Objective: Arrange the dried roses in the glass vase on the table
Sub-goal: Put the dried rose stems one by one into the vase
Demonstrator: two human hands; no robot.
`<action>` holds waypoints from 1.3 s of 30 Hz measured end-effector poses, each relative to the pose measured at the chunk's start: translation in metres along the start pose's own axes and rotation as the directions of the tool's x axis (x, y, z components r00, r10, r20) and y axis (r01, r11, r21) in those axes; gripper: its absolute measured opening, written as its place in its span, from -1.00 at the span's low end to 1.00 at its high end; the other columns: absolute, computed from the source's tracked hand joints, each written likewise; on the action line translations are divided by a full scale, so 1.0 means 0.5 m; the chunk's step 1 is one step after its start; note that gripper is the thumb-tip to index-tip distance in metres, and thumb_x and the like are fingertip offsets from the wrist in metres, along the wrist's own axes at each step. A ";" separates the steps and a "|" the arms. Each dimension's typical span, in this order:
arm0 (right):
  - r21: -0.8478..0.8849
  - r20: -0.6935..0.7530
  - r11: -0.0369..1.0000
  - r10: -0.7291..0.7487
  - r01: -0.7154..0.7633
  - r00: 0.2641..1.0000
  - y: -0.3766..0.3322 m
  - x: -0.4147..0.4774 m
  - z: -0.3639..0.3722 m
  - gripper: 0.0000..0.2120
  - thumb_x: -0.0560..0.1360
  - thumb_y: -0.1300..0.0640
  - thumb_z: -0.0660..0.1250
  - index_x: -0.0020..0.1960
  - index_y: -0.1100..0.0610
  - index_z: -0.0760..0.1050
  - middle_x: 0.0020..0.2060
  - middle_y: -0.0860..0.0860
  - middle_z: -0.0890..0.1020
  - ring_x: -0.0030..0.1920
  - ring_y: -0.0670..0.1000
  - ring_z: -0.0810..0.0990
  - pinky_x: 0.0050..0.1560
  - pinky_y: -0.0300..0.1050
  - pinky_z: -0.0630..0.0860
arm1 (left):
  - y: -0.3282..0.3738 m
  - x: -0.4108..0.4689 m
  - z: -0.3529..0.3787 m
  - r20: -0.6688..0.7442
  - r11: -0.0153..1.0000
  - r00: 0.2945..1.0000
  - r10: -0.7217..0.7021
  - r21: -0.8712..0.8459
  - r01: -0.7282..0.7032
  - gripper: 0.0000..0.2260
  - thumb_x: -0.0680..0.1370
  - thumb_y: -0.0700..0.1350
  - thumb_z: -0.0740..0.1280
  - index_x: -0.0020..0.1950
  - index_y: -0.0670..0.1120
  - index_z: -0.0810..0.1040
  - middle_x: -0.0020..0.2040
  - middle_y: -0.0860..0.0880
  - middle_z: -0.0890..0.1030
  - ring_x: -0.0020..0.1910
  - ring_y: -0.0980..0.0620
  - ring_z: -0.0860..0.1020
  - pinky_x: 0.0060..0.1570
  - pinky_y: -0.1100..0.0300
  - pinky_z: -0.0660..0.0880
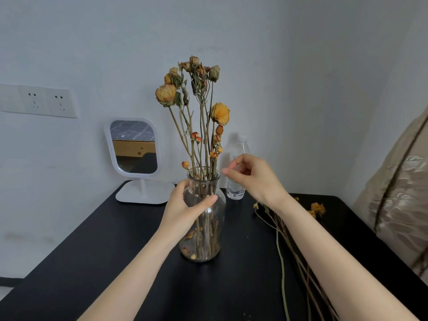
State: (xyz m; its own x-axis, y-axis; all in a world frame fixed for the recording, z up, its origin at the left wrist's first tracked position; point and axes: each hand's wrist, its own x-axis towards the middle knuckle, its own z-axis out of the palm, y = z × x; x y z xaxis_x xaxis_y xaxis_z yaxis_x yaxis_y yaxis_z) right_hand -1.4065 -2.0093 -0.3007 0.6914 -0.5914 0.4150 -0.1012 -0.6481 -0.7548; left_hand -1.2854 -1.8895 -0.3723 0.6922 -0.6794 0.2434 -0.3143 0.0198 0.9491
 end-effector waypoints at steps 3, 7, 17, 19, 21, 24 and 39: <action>-0.050 0.001 0.998 0.031 -0.031 1.000 0.026 -0.029 -0.015 -0.89 0.50 0.04 0.34 -0.15 0.05 0.47 -0.38 -0.04 0.46 -0.39 -0.11 0.40 -0.42 -0.46 0.34 | -0.002 -0.041 0.000 -0.144 0.998 0.988 0.054 -0.026 -0.058 -0.49 0.33 0.10 0.47 0.22 0.09 0.38 0.21 0.17 0.43 0.16 0.21 0.42 0.07 0.36 0.33; -0.097 -0.041 0.988 0.118 -0.122 0.992 0.083 -0.077 -0.045 -0.91 0.51 0.09 0.33 -0.15 0.08 0.49 -0.40 -0.04 0.53 -0.41 -0.12 0.44 -0.41 -0.46 0.35 | -0.030 -0.130 0.017 -0.336 0.993 0.937 0.101 -0.020 -0.115 -0.72 0.44 -0.11 0.41 0.06 0.08 0.40 0.09 0.11 0.43 0.07 0.14 0.46 -0.09 0.43 0.35; -0.233 -0.124 0.874 0.409 -0.427 0.904 0.219 -0.186 -0.134 -0.94 0.51 0.13 0.31 -0.02 0.06 0.51 -0.23 -0.05 0.60 -0.20 -0.14 0.56 -0.28 -0.34 0.38 | -0.063 -0.189 0.162 0.147 0.986 0.986 0.083 0.129 -0.102 -0.86 0.49 -0.14 0.34 -0.03 0.06 0.45 -0.05 0.11 0.48 -0.05 0.24 0.46 -0.13 0.50 0.37; -0.244 -0.123 0.843 0.463 -0.479 0.878 0.238 -0.198 -0.142 -0.92 0.51 0.14 0.32 0.00 0.07 0.52 -0.25 -0.06 0.59 -0.22 -0.16 0.55 -0.31 -0.36 0.36 | -0.069 -0.172 0.203 0.246 0.967 0.968 0.056 0.229 -0.114 -0.86 0.50 -0.08 0.33 0.02 0.06 0.45 -0.05 0.12 0.45 -0.07 0.21 0.45 -0.14 0.46 0.36; -0.269 -0.119 0.810 0.509 -0.521 0.853 0.255 -0.206 -0.147 -0.92 0.51 0.14 0.33 0.00 0.07 0.51 -0.26 -0.06 0.58 -0.24 -0.17 0.53 -0.34 -0.36 0.35 | -0.072 -0.151 0.243 0.323 0.932 0.946 0.006 0.342 -0.123 -0.83 0.52 -0.03 0.31 0.10 0.02 0.47 -0.01 0.08 0.46 -0.10 0.17 0.46 -0.12 0.40 0.36; -0.341 -0.103 0.767 0.545 -0.544 0.832 0.274 -0.208 -0.141 -0.91 0.50 0.09 0.34 -0.03 0.06 0.47 -0.28 -0.06 0.56 -0.27 -0.16 0.52 -0.37 -0.34 0.34 | -0.071 -0.118 0.291 0.365 0.855 0.928 -0.078 0.504 -0.126 -0.75 0.53 0.01 0.28 0.16 -0.05 0.47 0.02 0.01 0.48 -0.11 0.10 0.47 -0.15 0.26 0.37; -0.535 -0.045 0.630 0.644 -0.563 0.763 0.324 -0.165 -0.088 -0.87 0.46 0.01 0.37 -0.08 0.05 0.51 -0.22 -0.03 0.56 -0.16 -0.04 0.57 -0.10 -0.08 0.59 | -0.065 -0.052 0.359 0.342 0.588 0.917 -0.204 0.792 -0.164 -0.74 0.53 0.09 0.22 -0.15 -0.10 0.38 -0.19 -0.05 0.49 -0.16 -0.10 0.52 -0.23 0.12 0.40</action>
State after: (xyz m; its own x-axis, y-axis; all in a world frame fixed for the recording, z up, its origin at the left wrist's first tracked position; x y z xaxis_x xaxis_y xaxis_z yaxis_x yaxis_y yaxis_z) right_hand -1.5116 -2.0867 -0.4349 0.4303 -0.8906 -0.1468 -0.8358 -0.3317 -0.4374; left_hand -1.4102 -2.0042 -0.4451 0.4767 -0.8782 -0.0391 -0.8130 -0.4574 0.3601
